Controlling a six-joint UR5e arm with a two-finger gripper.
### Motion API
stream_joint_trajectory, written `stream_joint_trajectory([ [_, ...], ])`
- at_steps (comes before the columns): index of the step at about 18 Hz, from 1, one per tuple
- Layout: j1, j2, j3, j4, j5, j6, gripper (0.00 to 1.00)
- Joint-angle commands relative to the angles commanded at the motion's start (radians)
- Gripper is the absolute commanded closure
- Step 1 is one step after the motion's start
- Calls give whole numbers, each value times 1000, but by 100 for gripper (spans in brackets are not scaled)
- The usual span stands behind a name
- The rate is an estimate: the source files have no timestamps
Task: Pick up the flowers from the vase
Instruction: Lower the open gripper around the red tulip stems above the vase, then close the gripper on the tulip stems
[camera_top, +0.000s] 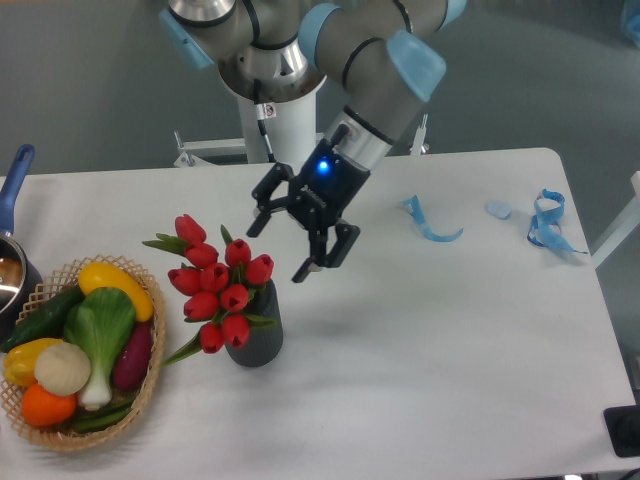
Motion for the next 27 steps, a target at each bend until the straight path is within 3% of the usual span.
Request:
stream_joint_trajectory([
  [8,-34,-61,12,69,-8,-3,0],
  [21,-81,-130,67,69,-8,-15,1],
  [23,-81,-130,69,69,-6,-14,11],
  [27,-81,-129,71,69,-5,-14,44],
])
